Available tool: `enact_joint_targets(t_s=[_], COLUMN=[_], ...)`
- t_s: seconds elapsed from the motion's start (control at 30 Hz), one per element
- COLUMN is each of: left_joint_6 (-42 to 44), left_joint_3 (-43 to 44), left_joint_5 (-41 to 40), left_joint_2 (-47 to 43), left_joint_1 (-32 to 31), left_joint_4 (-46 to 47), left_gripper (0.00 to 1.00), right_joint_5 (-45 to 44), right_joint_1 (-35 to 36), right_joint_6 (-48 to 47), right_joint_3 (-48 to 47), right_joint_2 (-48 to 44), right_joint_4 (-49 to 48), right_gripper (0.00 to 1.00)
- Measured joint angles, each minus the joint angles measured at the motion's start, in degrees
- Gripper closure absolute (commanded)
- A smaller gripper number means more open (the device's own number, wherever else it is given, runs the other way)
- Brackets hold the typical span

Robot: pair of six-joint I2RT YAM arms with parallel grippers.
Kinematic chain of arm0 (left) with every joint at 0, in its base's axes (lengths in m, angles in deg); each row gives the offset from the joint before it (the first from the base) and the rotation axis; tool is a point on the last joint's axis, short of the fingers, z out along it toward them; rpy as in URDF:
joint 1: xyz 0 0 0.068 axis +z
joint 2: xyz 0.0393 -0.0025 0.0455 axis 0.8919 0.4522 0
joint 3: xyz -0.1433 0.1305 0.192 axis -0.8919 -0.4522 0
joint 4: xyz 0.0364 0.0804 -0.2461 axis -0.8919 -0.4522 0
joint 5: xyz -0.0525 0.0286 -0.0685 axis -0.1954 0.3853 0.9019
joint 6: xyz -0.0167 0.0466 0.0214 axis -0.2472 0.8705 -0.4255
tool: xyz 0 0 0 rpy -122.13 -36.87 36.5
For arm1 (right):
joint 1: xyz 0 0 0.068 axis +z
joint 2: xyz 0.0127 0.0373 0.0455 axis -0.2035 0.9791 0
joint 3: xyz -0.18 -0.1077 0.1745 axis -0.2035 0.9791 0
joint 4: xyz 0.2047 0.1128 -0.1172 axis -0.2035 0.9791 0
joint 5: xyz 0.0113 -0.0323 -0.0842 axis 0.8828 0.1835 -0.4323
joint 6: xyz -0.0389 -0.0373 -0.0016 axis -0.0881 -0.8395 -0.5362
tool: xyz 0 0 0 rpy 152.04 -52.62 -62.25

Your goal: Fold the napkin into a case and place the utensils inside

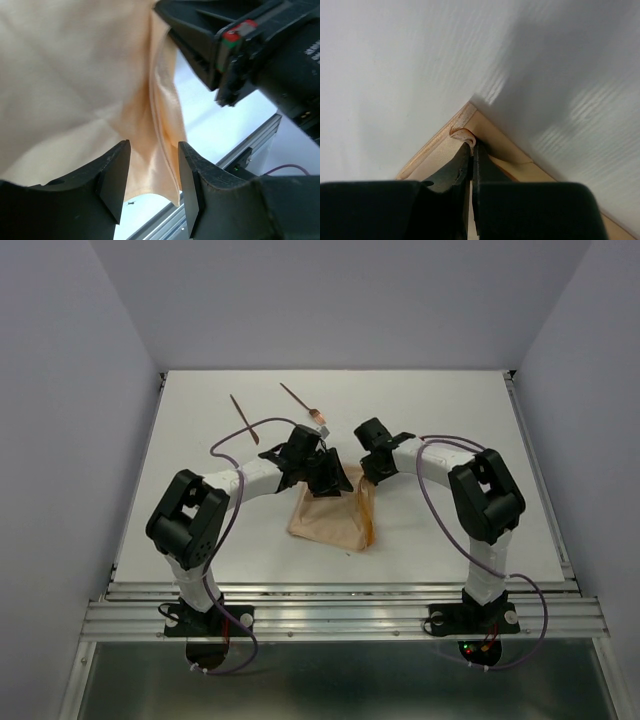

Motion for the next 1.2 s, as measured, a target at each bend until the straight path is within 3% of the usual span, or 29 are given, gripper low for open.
enact_joint_targets(t_s=[0.43, 1.07, 1.2], left_joint_6=[6.60, 7.26, 7.26], left_joint_3=[8.28, 10.19, 11.08], left_joint_5=[-1.62, -4.22, -4.20], left_joint_2=[4.28, 9.53, 9.97], left_joint_1=[-6.75, -8.83, -8.96], left_joint_4=[-6.32, -8.35, -8.50], left_gripper=[0.16, 0.16, 0.22], right_joint_5=[-0.81, -0.96, -1.11], right_joint_1=[-2.12, -2.12, -2.12], right_joint_6=[4.22, 3.96, 3.72], right_joint_3=[5.22, 4.59, 3.89], right_joint_2=[-3.69, -3.41, -3.06], right_joint_4=[-0.13, 0.59, 1.40], right_gripper=[0.99, 0.99, 0.99])
